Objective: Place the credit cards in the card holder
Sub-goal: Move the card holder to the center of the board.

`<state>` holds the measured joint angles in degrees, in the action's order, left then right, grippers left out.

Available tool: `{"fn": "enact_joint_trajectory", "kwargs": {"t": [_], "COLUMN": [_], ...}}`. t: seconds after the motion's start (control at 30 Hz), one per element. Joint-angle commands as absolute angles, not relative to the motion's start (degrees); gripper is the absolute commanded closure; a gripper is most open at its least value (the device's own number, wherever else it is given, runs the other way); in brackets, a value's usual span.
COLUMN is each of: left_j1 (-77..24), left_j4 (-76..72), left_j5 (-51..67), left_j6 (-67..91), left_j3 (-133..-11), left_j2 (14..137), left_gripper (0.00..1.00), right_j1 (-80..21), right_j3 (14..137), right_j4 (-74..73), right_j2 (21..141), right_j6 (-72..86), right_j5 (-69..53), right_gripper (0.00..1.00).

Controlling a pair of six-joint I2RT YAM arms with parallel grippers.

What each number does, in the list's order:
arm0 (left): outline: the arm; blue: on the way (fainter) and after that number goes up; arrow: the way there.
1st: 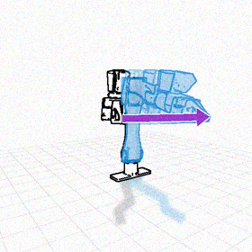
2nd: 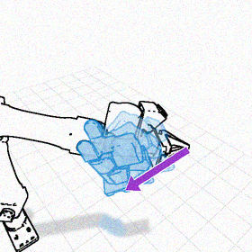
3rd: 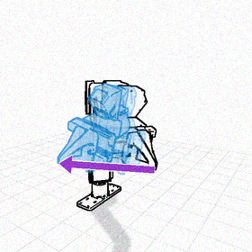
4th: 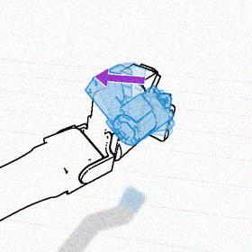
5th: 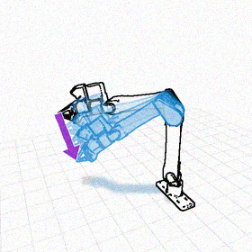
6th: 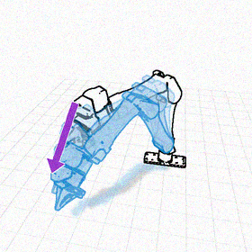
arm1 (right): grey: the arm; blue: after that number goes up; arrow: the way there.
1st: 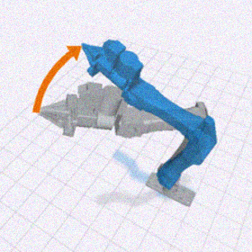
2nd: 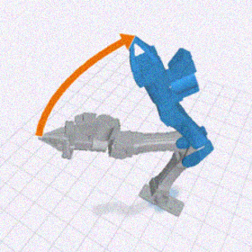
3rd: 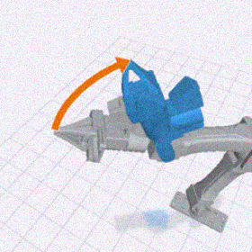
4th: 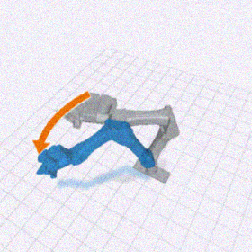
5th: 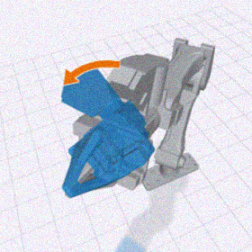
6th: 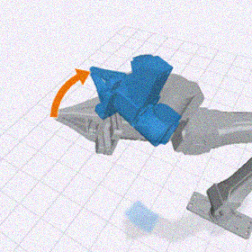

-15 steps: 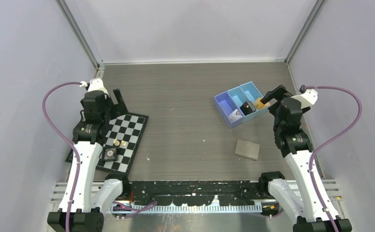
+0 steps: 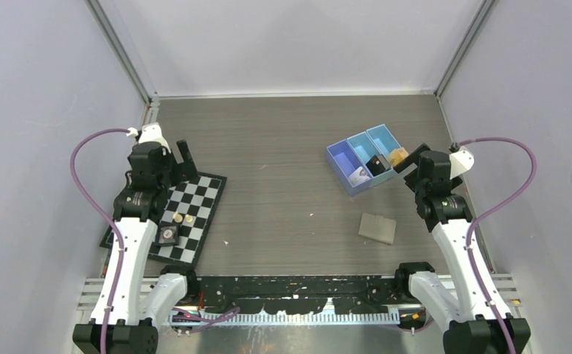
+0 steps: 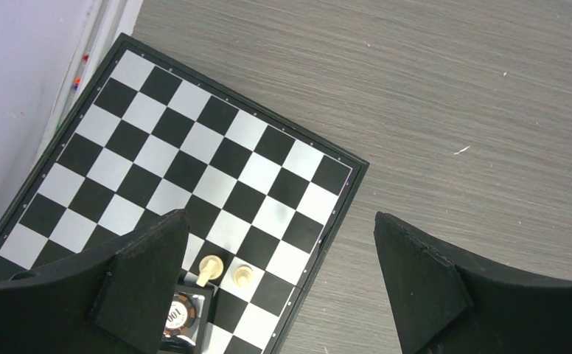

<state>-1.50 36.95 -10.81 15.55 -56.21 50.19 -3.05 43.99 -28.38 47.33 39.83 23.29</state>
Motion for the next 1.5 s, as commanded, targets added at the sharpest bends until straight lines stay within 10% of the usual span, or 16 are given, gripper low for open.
{"fn": "enact_joint_trajectory", "kwargs": {"t": [0.0,0.17,0.47,1.0,1.47], "left_j1": [-1.71,-1.78,-1.80,-1.82,-1.87], "left_j4": [34.99,34.59,34.41,34.13,33.83], "left_j5": [-8.88,-7.08,-5.02,-1.20,-0.26], "left_j6": [13.97,13.20,12.66,12.13,11.78], "left_j3": [-55.10,-54.36,-54.16,-54.14,-53.79], "left_j2": [49.48,49.39,50.10,51.06,51.41], "left_gripper": [0.00,0.00,0.00,0.00,0.00], "right_j1": [3.28,10.12,10.24,4.47,-24.99], "right_j3": [43.39,39.98,35.25,31.24,27.31], "right_j4": [-34.93,-38.38,-39.99,-43.53,-23.73], "right_j2": [48.79,50.85,57.16,58.74,62.19], "right_j6": [44.14,44.57,45.46,48.55,68.56], "right_j5": [14.79,3.29,-5.75,1.50,-0.47], "right_gripper": [0.10,0.33,0.44,0.41,0.42]}}
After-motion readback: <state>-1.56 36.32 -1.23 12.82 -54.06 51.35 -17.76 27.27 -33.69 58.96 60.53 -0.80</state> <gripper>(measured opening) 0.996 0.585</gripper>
